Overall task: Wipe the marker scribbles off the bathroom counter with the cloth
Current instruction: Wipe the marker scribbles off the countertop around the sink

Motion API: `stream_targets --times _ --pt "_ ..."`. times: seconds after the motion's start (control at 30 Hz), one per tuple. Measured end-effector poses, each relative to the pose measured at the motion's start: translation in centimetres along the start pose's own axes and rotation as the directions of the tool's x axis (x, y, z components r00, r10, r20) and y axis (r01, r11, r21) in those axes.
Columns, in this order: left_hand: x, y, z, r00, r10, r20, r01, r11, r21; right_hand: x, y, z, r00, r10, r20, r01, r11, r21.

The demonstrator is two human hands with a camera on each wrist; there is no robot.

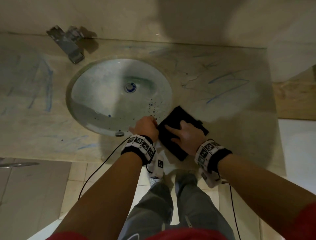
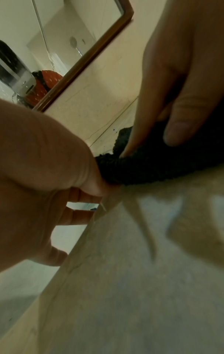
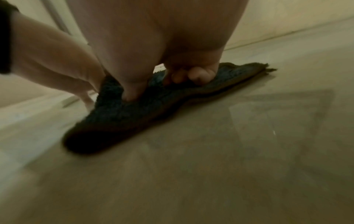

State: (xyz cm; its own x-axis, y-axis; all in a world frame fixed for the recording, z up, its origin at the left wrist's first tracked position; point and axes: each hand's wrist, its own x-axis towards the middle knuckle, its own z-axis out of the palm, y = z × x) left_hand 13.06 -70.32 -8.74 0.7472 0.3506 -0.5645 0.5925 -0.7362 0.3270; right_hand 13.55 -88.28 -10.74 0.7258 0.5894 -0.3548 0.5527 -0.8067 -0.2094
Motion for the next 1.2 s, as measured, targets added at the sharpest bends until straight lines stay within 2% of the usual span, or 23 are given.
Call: stream_targets --times 0.1,0.17,0.23,0.47,0.67,0.87,1.0,1.07,1.2 --pt "0.1 -0.3 0.1 1.000 0.009 -0.001 -0.009 1.000 -0.010 2.4 1.2 -1.3 0.991 0.131 0.018 -0.132 0.990 0.058" --pt "0.2 -0.4 0.1 1.000 0.014 -0.007 -0.015 1.000 -0.012 4.7 2.3 -2.5 0.964 0.264 0.020 -0.265 0.960 0.089" --pt "0.2 -0.5 0.2 1.000 0.023 -0.007 -0.023 1.000 -0.007 5.7 2.8 -3.2 0.946 0.323 0.031 -0.325 0.942 0.084" --pt "0.3 0.0 0.4 1.000 -0.005 -0.009 0.004 0.999 -0.037 1.4 1.7 -1.3 0.969 0.243 0.046 -0.246 0.964 0.097" --pt "1.1 1.2 0.9 0.999 0.037 0.000 -0.036 0.995 -0.095 2.2 2.6 -1.7 0.948 0.315 0.039 -0.317 0.938 0.137" --pt "2.0 3.4 1.9 0.997 0.067 -0.040 -0.070 0.992 -0.100 2.3 9.0 -3.1 0.853 0.522 0.017 -0.512 0.828 0.227" --pt "2.3 4.4 2.6 0.995 0.043 -0.088 -0.049 0.996 -0.068 1.8 12.8 -4.3 0.783 0.617 0.073 -0.607 0.734 0.305" --pt "2.2 4.5 2.9 0.992 0.029 -0.120 -0.036 0.998 -0.060 1.4 13.0 -4.3 0.795 0.602 0.075 -0.593 0.745 0.307" --pt "2.2 4.9 3.0 0.989 -0.005 -0.147 0.000 0.999 -0.036 -0.8 11.2 -2.8 0.903 0.429 -0.021 -0.411 0.877 0.249"
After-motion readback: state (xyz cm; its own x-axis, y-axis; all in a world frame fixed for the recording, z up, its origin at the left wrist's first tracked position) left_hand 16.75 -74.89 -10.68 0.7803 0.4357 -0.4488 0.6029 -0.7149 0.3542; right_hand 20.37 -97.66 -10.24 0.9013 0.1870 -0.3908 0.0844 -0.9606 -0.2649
